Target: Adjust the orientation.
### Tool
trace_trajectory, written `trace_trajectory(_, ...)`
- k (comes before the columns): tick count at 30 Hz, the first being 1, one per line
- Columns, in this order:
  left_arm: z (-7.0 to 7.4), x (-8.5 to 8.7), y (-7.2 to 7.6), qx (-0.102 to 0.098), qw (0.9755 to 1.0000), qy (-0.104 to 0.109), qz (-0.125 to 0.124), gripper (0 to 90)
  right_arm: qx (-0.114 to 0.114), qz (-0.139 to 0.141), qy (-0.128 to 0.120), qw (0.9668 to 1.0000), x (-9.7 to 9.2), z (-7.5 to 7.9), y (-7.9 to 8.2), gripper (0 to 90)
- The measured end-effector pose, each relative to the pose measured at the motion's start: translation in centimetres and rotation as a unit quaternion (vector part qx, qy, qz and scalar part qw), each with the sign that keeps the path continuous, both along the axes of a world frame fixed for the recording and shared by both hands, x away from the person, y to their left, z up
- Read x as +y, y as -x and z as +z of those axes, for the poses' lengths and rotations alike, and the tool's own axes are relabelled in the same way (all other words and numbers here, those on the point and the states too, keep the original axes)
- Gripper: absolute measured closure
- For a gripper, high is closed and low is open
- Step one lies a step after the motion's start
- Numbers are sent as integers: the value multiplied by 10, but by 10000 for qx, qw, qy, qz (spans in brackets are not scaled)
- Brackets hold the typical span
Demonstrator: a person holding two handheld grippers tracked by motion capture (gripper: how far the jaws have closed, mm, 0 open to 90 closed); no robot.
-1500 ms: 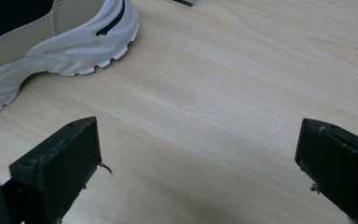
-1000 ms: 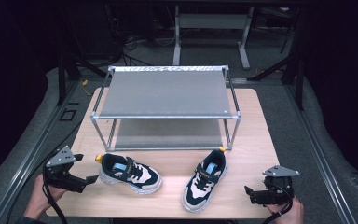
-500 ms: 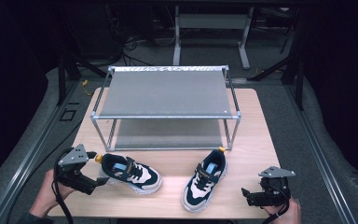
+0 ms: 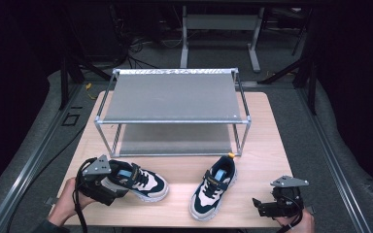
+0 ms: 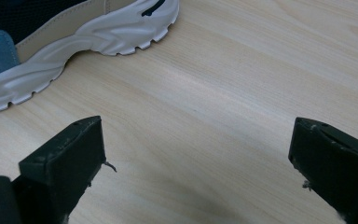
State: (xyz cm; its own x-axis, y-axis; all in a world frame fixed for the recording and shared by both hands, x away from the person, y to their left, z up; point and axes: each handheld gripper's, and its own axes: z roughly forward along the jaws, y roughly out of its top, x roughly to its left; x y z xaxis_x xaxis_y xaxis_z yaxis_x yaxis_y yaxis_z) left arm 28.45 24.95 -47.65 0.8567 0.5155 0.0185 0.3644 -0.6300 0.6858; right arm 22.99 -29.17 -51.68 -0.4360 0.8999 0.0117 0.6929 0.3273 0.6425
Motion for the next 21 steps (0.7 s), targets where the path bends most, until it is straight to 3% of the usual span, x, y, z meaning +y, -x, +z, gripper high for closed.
trace_trajectory(4, -7, -7, -1, 15, 9999, -157, 23, 183, 43, 9, 3, 10000, -1, -1, 1, 63)
trace_trajectory(8, -12, -7, -2, 71, 9998, -170, -6, 267, 95, 31, 44, 9999, -1, -1, 2, 61)
trace_trajectory(10, -16, -6, -6, 143, 9996, -204, -91, 332, 184, 84, 89, 9998, -2, 1, 3, 61)
trace_trajectory(11, -17, -6, -7, 171, 9995, -221, -122, 367, 78, 38, 54, 9999, -1, 0, 3, 61)
trace_trajectory(16, -20, -7, -12, 301, 9987, -212, -340, 463, 102, 20, -31, 9999, -2, 0, 1, 60)
trace_trajectory(20, -19, -9, -12, 248, 9980, -273, -521, 532, 113, -1, -41, 9999, -2, -3, 0, 61)
trace_trajectory(21, -20, -9, -12, 231, 9977, -296, -566, 553, 209, 15, 7, 9998, -2, -3, -1, 62)
